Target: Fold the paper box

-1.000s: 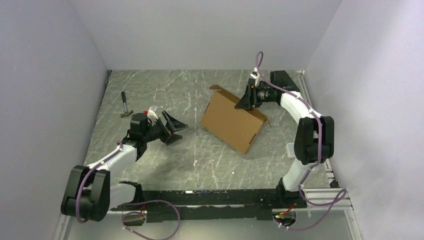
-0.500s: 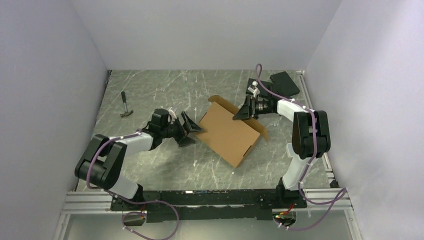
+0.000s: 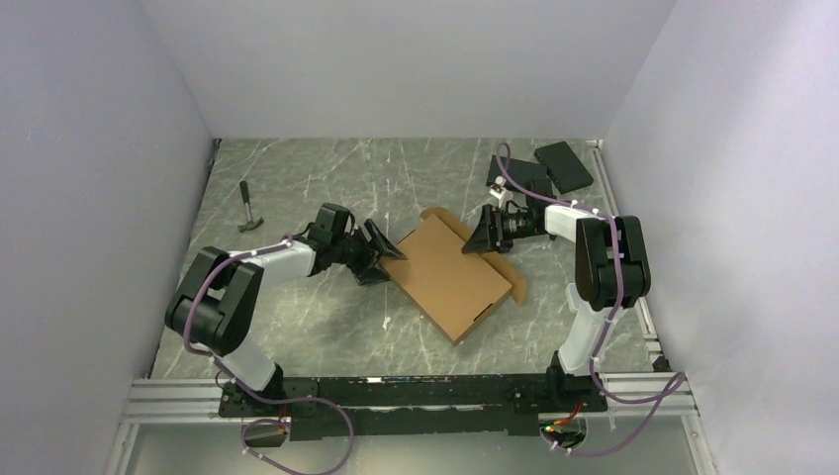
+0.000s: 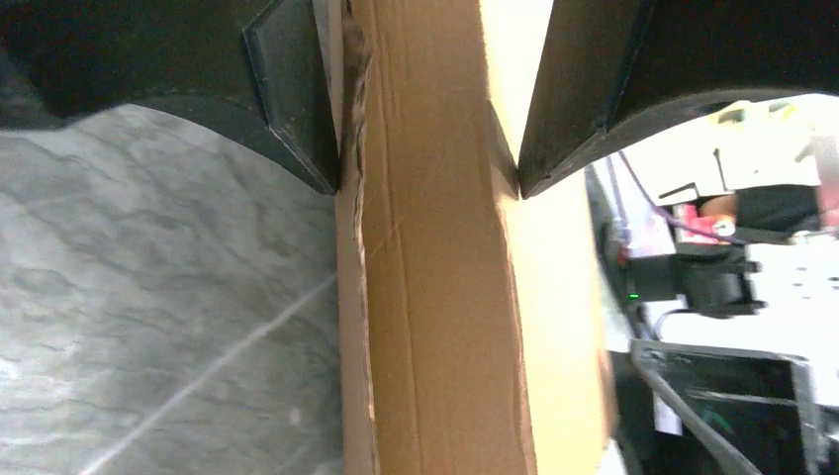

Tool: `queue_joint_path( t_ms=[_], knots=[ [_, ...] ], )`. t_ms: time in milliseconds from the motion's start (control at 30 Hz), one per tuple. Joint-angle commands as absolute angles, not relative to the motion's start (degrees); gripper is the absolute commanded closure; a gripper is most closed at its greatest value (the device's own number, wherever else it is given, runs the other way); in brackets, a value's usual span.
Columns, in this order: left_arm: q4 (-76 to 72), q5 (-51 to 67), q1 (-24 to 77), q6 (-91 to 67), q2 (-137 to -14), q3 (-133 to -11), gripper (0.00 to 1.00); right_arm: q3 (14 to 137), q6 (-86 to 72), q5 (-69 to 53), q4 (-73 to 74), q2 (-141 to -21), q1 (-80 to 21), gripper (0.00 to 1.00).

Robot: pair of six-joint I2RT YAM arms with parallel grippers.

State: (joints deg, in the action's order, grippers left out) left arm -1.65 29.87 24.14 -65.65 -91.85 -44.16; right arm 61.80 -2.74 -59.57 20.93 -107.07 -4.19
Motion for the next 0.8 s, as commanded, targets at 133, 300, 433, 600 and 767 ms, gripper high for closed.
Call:
queue_joint_path(
  t_ms=[133,300,433,600,767],
  knots=[
    [9.0,27.4,24.4,-61.5,-97.2,-54.7,0.25,61.6,5.2,-49.9,22.4,-105.9,-5.0,0.2],
    [14.6,26.8,24.0,-57.1,-102.2,-62.0,0.24,62.3,7.8,-45.6,23.2,-103.0,-4.7,0.14],
    [16.8,28.3,23.4,-53.1,-106.2,-67.1,0.25,62.5,10.2,-42.2,23.7,-99.1,-3.8,0.09],
    [18.3,29.4,23.0,-49.0,-109.1,-71.6,0.24,62.3,13.3,-37.8,23.5,-94.4,-2.2,0.07],
    [17.8,29.3,22.2,-45.9,-109.2,-73.6,0.24,60.1,15.5,-36.5,22.3,-88.3,-1.2,0.08]
  ],
)
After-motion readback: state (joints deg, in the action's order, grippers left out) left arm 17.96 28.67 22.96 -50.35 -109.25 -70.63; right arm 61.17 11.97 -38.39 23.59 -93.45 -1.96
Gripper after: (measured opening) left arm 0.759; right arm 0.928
